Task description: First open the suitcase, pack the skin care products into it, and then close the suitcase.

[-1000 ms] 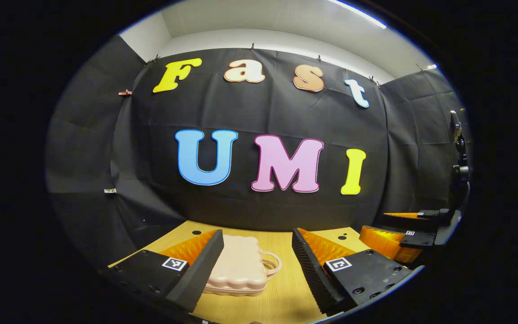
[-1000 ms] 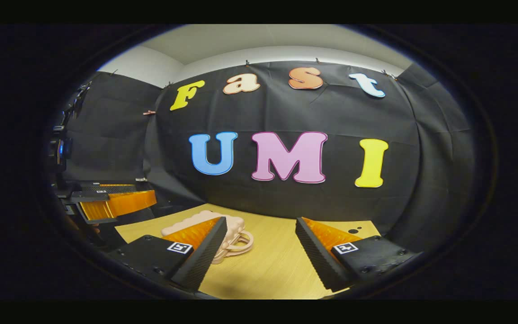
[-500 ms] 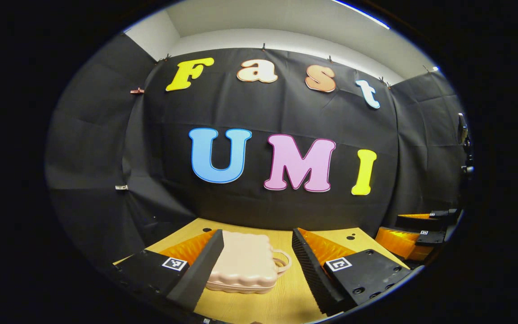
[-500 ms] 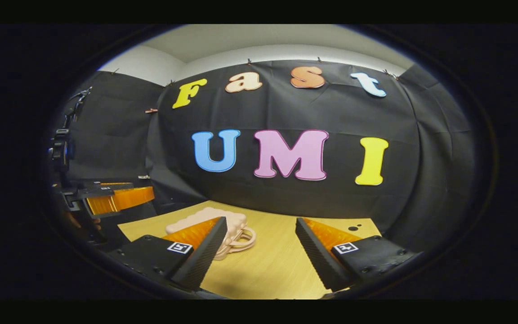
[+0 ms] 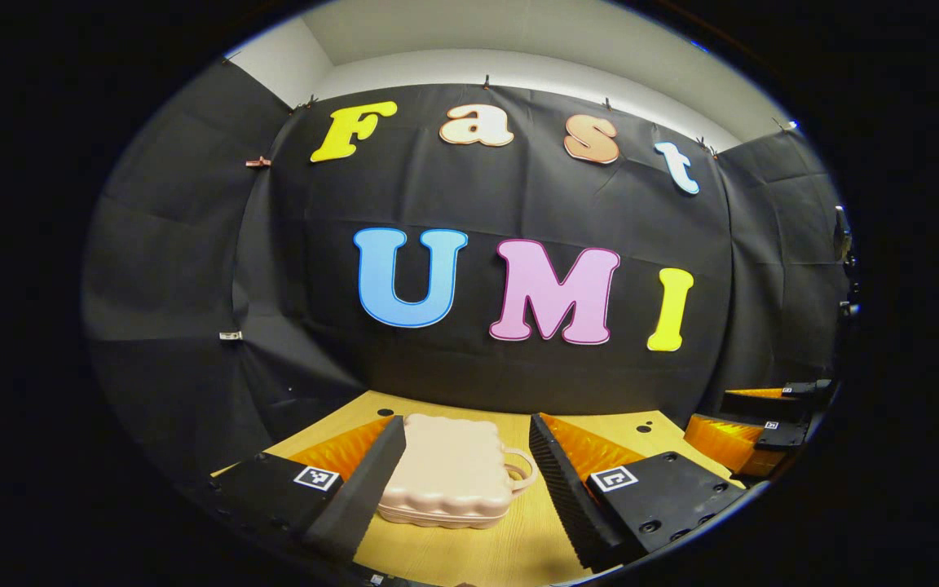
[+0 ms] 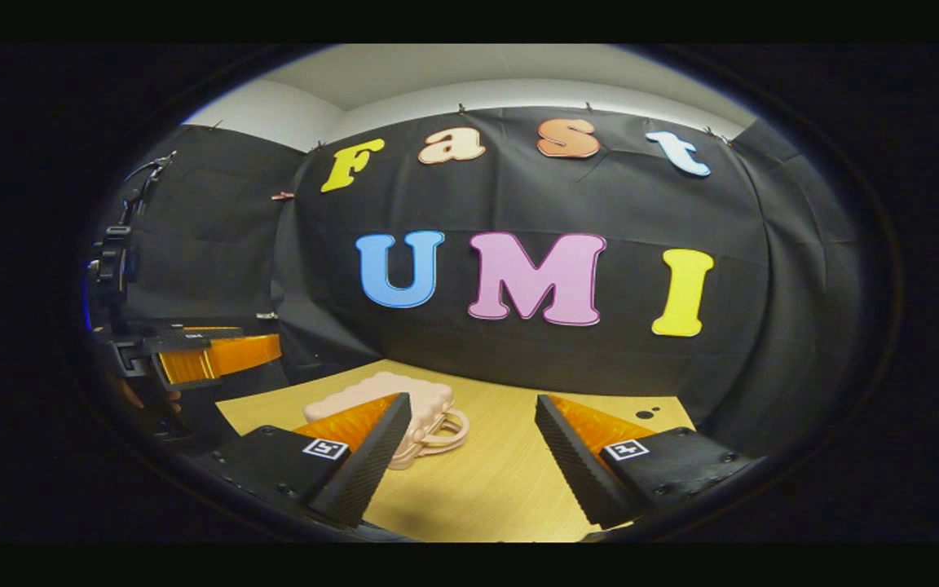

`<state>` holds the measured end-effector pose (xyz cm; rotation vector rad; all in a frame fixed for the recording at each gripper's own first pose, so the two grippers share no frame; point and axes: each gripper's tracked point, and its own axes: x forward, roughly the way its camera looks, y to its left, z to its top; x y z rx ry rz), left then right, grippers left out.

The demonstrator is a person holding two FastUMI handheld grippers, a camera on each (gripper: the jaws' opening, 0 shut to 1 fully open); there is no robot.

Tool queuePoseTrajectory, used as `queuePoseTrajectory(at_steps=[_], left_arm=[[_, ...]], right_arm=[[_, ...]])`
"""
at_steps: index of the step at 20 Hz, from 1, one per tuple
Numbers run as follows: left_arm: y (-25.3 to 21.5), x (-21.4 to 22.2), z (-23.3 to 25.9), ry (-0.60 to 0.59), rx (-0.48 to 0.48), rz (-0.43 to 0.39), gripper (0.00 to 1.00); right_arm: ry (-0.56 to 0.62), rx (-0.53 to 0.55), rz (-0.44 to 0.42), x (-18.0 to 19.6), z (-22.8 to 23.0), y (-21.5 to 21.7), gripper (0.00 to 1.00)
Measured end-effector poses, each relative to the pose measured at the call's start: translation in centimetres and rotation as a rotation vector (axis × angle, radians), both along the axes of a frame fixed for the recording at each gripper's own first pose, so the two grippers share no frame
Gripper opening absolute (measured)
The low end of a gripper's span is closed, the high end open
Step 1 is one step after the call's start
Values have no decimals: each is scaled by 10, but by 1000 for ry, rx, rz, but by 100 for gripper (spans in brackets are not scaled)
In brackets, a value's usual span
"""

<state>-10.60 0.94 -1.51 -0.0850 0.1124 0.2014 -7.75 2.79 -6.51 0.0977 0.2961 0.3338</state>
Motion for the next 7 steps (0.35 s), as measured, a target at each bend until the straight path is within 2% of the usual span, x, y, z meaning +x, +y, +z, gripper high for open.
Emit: queuePoseTrajectory(at_steps=[7], left_arm=[[-12,5,2,9,28,-18,96]], right_arm=[[18,14,-7,6,-3,-4,97]])
